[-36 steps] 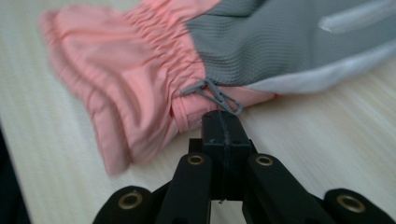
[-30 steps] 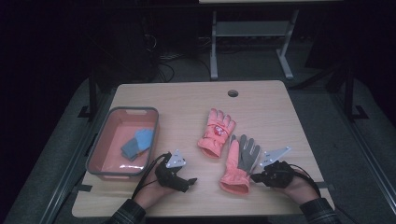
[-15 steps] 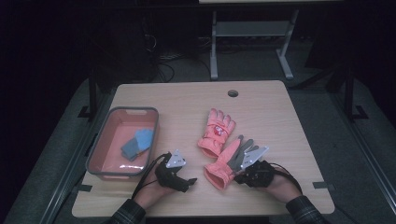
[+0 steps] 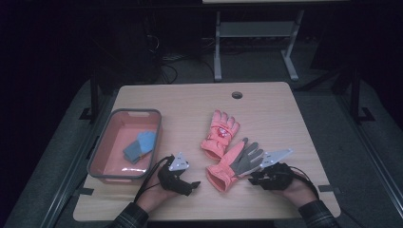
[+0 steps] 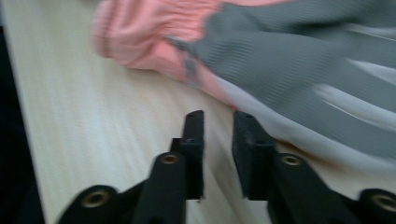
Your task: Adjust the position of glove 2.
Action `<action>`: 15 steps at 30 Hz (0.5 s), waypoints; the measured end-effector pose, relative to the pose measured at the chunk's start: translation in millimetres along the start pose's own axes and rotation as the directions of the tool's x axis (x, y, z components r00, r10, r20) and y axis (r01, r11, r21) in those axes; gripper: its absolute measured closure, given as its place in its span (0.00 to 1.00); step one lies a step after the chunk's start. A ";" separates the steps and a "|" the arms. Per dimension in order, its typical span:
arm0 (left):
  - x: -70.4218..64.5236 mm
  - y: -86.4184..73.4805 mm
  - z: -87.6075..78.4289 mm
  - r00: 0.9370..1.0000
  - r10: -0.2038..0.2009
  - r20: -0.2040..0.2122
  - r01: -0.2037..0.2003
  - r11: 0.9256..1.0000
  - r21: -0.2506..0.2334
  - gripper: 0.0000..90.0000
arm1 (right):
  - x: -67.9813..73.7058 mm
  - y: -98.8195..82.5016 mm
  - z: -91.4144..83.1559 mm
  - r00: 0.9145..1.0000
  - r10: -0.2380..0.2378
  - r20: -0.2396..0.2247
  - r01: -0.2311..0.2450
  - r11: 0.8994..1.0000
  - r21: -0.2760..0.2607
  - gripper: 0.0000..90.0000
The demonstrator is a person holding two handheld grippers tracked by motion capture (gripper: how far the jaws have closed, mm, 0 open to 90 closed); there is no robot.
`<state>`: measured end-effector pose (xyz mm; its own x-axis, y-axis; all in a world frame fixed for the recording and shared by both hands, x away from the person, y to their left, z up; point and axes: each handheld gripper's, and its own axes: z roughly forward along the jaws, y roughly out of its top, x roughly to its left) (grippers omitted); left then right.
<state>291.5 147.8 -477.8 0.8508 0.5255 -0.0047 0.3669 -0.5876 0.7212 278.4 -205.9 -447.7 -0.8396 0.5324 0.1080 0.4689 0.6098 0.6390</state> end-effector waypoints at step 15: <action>0.1 -0.2 -0.1 1.000 -0.001 0.002 0.001 1.000 -0.001 0.14 | -61.4 -48.2 -17.7 0.917 0.237 0.320 -0.197 0.969 -0.150 0.25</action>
<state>291.5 148.0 -477.9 0.8512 0.5248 -0.0064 0.3672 -0.5869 0.7216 302.5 -278.3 -471.7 -0.5713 0.8207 0.0061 0.5786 0.3975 0.7122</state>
